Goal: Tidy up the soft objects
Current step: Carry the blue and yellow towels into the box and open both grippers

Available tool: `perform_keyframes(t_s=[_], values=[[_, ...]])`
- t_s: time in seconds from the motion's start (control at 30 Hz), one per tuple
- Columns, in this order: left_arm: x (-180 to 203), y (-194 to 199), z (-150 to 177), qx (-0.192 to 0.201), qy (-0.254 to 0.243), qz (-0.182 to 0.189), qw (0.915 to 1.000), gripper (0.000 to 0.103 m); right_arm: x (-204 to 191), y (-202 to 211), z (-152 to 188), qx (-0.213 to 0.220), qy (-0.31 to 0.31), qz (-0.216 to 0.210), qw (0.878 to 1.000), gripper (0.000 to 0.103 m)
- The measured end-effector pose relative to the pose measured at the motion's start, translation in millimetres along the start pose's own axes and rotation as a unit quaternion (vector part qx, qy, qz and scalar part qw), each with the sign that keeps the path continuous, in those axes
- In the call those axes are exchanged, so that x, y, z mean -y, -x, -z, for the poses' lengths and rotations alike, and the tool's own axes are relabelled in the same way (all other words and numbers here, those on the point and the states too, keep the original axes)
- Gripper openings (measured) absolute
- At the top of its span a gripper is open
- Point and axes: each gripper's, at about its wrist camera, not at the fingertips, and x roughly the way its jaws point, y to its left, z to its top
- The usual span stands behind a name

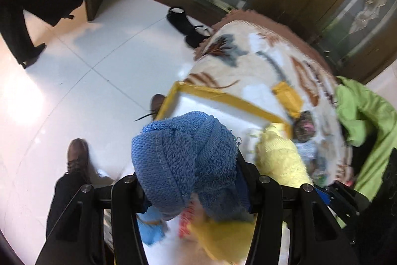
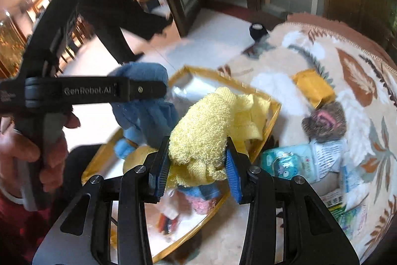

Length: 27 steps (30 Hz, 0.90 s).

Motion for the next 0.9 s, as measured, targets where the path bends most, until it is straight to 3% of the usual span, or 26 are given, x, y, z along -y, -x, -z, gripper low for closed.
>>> perform_keyframes(t_s=[0.17, 0.27, 0.4, 0.5, 0.67, 0.9], values=[[4, -19, 1, -0.025, -0.018, 0.015, 0.9994, 0.058, 2, -21, 7, -0.015, 0.006, 0.008, 1.000, 0.041], [14, -23, 1, -0.018, -0.038, 0.012, 0.9991, 0.069, 1, -21, 7, -0.018, 0.001, 0.013, 1.000, 0.048], [12, -15, 0, 0.003, -0.047, 0.007, 0.9988, 0.079, 9, -6, 9, -0.009, -0.036, -0.007, 0.999, 0.048], [8, -1, -6, 0.022, -0.040, 0.005, 0.9990, 0.079, 12, 10, 9, 0.014, -0.062, -0.044, 0.997, 0.048], [14, 22, -9, 0.033, -0.041, 0.015, 0.9985, 0.079, 21, 47, 20, 0.051, -0.103, -0.064, 0.991, 0.048], [54, 55, -6, 0.049, -0.059, 0.057, 0.9954, 0.079, 56, 102, 77, 0.099, -0.154, -0.050, 0.982, 0.048]])
